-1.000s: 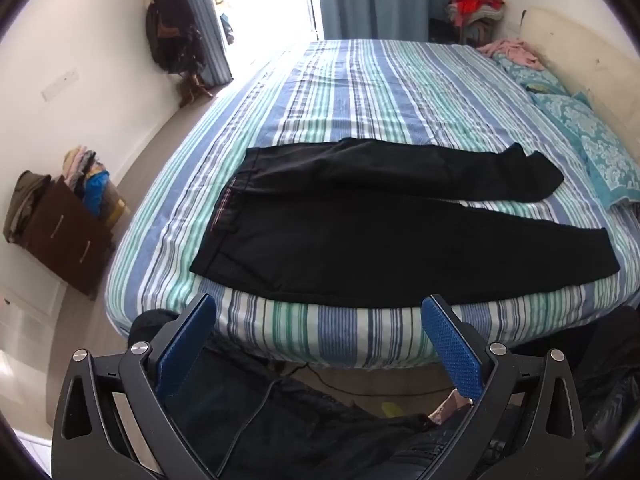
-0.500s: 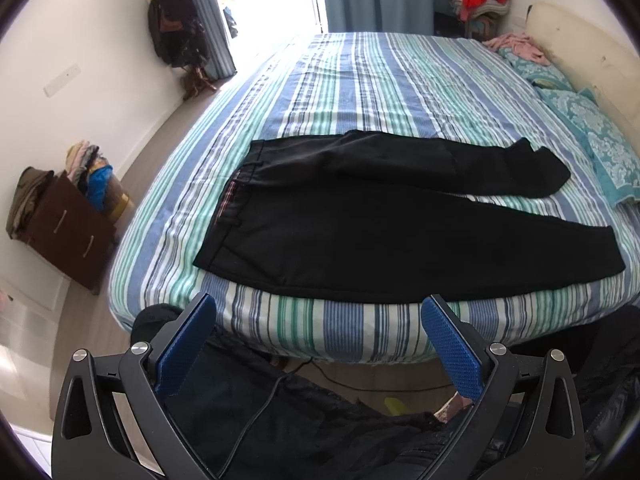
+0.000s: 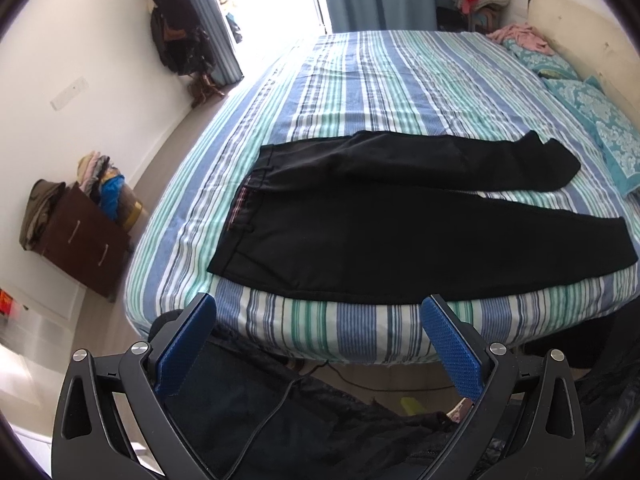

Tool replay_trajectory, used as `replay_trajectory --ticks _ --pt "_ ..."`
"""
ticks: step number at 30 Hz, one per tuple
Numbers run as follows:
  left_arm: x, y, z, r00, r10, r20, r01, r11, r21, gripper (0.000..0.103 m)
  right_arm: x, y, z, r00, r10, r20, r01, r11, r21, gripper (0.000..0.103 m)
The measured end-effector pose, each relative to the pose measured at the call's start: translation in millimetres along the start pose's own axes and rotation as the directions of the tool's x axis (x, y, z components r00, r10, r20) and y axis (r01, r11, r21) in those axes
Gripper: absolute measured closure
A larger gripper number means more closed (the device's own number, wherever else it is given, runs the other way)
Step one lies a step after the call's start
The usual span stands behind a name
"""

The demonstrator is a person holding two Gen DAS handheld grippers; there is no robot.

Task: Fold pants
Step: 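Move both tools over the bed toward the black pants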

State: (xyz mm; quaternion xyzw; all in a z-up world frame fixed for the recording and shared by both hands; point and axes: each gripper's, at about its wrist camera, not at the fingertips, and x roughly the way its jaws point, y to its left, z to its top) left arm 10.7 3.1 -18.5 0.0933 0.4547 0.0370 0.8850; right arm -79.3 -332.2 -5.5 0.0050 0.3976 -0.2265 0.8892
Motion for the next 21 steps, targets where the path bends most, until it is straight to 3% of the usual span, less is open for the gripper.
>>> replay_trajectory --ticks 21 --pt "-0.5 -1.7 0.5 1.000 -0.019 -0.001 0.019 1.000 0.008 0.000 10.8 0.4 -1.6 0.997 -0.014 -0.070 0.015 1.000 0.005 0.000"
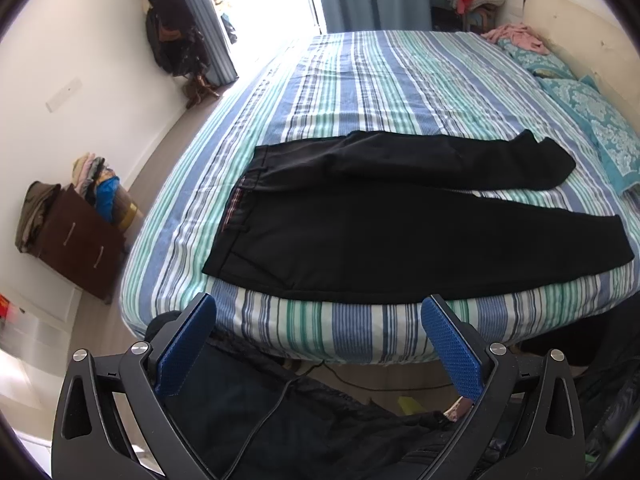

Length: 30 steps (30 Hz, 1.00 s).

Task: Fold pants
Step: 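Move both tools over the bed toward the black pants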

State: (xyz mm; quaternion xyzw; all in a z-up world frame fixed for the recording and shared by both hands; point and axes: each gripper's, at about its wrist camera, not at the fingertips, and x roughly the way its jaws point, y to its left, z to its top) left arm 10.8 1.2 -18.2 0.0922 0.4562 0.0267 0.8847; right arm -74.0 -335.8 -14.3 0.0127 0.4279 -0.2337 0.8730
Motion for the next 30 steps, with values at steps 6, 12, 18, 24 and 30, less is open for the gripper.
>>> replay_trajectory --ticks 6,12,18,24,30 --pt "1.9 -1.0 -0.9 1.000 -0.005 -0.007 0.005 1.000 0.002 0.000 0.0 -0.2 -1.2 1.000 -0.002 -0.006 0.002 1.000 -0.002 0.000" --pt "1.1 -0.2 -1.8 1.000 -0.002 -0.005 0.002 1.000 -0.003 0.000 0.2 -0.3 -1.3 1.000 -0.003 -0.009 0.003 1.000 0.001 0.000" --pt "2.5 0.5 -3.1 1.000 -0.008 -0.013 0.008 1.000 -0.005 0.000 0.3 -1.0 -1.3 1.000 -0.003 -0.008 0.003 1.000 -0.001 0.000" --pt "3.0 2.8 -4.6 1.000 -0.010 -0.022 0.010 1.000 -0.014 0.000 0.0 0.1 -2.5 1.000 -0.005 -0.012 0.005 1.000 -0.001 0.000" --pt "2.8 2.8 -5.2 1.000 -0.009 -0.025 0.009 1.000 -0.008 0.000 -0.5 1.6 -2.8 1.000 -0.001 -0.017 0.001 1.000 -0.002 0.000"
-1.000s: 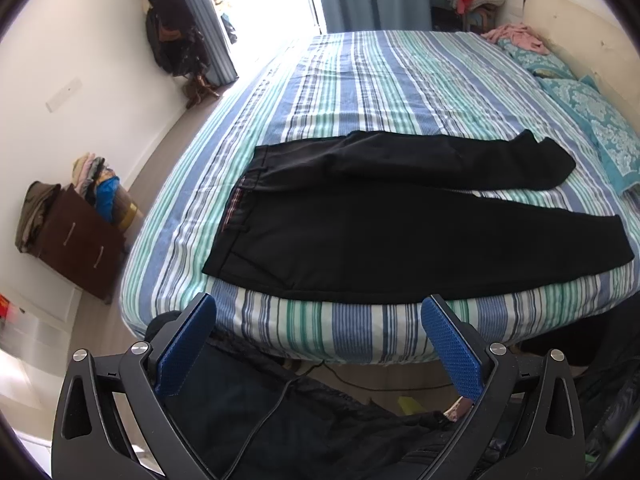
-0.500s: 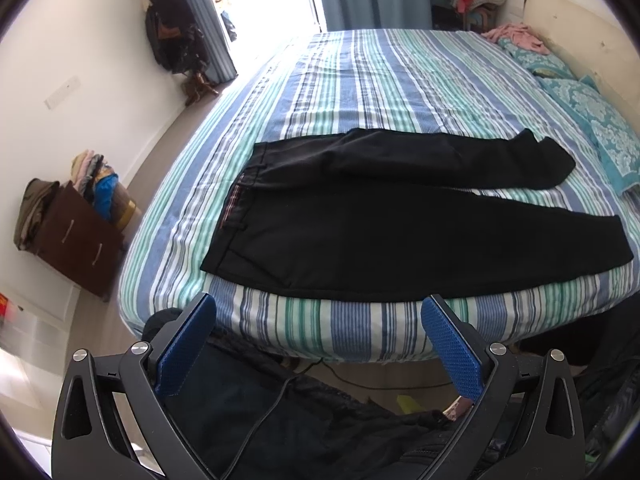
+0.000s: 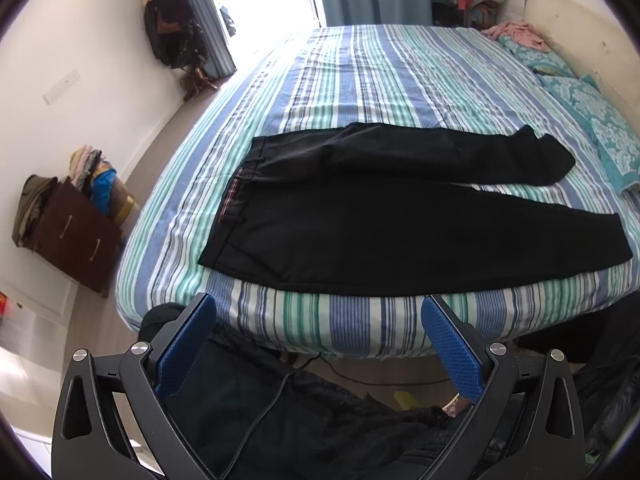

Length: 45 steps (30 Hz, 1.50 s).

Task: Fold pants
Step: 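Move both tools over the bed toward the black pants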

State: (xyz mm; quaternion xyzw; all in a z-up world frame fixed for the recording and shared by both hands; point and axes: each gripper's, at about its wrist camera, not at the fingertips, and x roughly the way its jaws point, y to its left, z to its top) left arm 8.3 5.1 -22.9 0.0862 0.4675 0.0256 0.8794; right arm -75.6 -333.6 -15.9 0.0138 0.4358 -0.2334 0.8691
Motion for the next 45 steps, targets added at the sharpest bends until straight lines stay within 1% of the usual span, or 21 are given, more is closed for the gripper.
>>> replay_trajectory --ticks 18,22,27,38,45 --pt "5.3 -2.9 0.3 1.000 0.003 -0.018 -0.003 1.000 0.005 0.000 3.1 2.3 -0.6 1.000 0.005 -0.003 -0.005 1.000 -0.003 0.000" --pt "3.7 -6.5 1.6 1.000 0.007 -0.014 -0.007 1.000 0.022 0.000 1.9 1.0 -2.2 0.999 0.043 0.014 -0.043 0.999 0.008 0.000" --pt "3.7 -6.4 1.8 1.000 0.009 -0.018 -0.009 1.000 0.019 0.000 5.0 4.7 -1.5 0.997 0.072 0.010 -0.072 0.997 -0.005 0.000" --pt "5.1 -8.9 1.6 1.000 0.002 -0.031 -0.001 1.000 0.029 0.000 4.1 13.7 -0.6 0.993 0.118 0.012 -0.118 0.992 -0.045 0.000" --pt "6.9 -8.3 1.3 0.999 -0.001 -0.042 0.002 1.000 0.026 0.000 2.1 18.1 1.8 0.991 0.131 0.020 -0.130 0.989 -0.068 0.000"
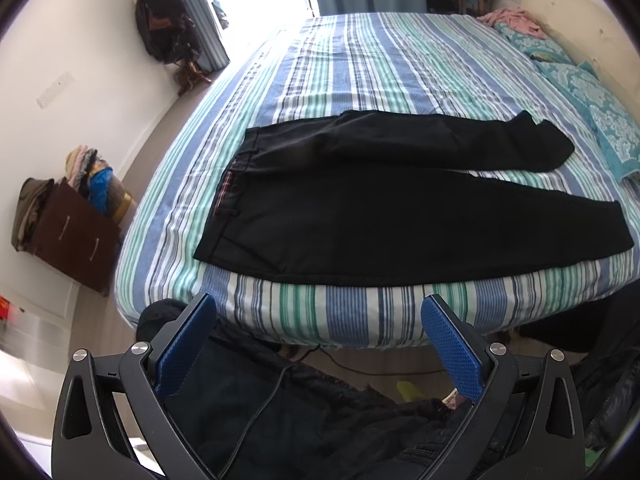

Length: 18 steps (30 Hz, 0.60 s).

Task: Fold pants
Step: 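Move both tools over the bed toward the black pants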

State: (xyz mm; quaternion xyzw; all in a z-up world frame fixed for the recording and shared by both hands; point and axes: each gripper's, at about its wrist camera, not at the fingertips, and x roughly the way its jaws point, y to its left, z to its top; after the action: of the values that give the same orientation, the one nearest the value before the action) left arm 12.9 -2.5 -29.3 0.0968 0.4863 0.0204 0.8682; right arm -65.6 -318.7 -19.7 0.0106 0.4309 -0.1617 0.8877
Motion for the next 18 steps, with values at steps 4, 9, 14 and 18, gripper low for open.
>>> replay_trajectory --ticks 4,9,14,18 --pt "2.0 -0.6 -0.3 1.000 -0.003 -0.007 0.003 1.000 0.001 0.000 0.7 1.8 0.0 1.000 -0.003 0.001 0.003 1.000 -0.009 0.000" --pt "2.4 -4.4 -0.7 1.000 -0.018 -0.009 0.019 1.000 0.017 0.000 1.5 3.3 -0.2 1.000 -0.001 0.004 0.001 1.000 -0.014 0.000" --pt "0.3 -10.4 -0.7 0.999 -0.032 -0.004 0.032 0.998 0.048 0.000 1.2 3.5 -1.0 1.000 0.001 0.003 -0.001 1.000 -0.014 0.000" --pt "-1.4 -17.4 -0.7 0.999 -0.053 0.000 0.053 0.995 0.079 0.000 0.5 3.7 -1.7 1.000 0.001 0.006 -0.001 1.000 -0.013 0.000"
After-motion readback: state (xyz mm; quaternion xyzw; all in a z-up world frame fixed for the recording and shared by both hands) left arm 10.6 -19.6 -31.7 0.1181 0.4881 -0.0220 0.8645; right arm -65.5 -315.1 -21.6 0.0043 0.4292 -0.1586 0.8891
